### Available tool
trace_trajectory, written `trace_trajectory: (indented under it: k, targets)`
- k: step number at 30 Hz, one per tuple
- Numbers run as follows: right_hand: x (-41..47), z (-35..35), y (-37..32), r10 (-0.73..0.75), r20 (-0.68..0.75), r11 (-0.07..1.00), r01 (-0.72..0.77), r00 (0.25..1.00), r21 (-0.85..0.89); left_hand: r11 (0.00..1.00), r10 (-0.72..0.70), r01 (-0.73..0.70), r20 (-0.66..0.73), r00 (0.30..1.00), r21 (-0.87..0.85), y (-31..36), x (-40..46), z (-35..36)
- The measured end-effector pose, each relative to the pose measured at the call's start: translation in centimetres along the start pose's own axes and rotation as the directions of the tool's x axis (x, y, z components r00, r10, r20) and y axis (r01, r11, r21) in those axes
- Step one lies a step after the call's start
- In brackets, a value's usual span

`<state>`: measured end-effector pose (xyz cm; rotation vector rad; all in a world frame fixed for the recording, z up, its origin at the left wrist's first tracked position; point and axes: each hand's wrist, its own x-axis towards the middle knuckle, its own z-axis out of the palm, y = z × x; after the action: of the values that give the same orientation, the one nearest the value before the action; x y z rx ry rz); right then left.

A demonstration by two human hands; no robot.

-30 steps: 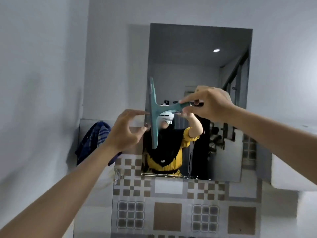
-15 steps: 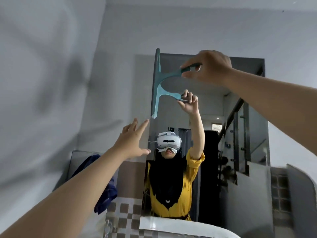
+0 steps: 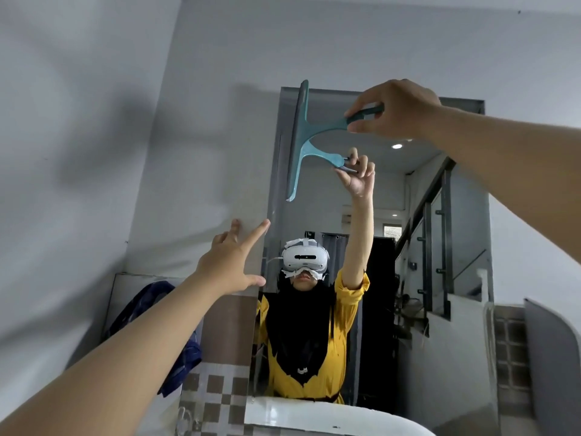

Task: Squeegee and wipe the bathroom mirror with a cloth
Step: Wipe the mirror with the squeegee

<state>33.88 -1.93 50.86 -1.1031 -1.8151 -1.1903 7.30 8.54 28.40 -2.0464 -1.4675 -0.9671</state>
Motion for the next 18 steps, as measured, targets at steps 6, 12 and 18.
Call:
trace_trajectory:
  k: [6, 12, 18]
  targets:
    - [-2.6, -1.8, 4.3, 0.03, 0.02, 0.999, -0.029, 0.999, -0.042, 1.0, -0.024, 0.024, 0.005, 1.0, 0.017, 0.5, 0.0, -0.1]
    - [-6.3, -3.5, 9.2, 0.154, 0.025, 0.986, -0.152, 0.988, -0.071, 0.999, -0.047, 0.047, 0.022, 0.999, 0.028, 0.8, 0.2, 0.1]
    - [-11.0, -4.8, 12.7, 0.321, -0.029, 0.945, -0.322, 0.947, -0.064, 0.997, -0.052, 0.053, -0.011, 0.999, 0.055, 0.6, 0.3, 0.5]
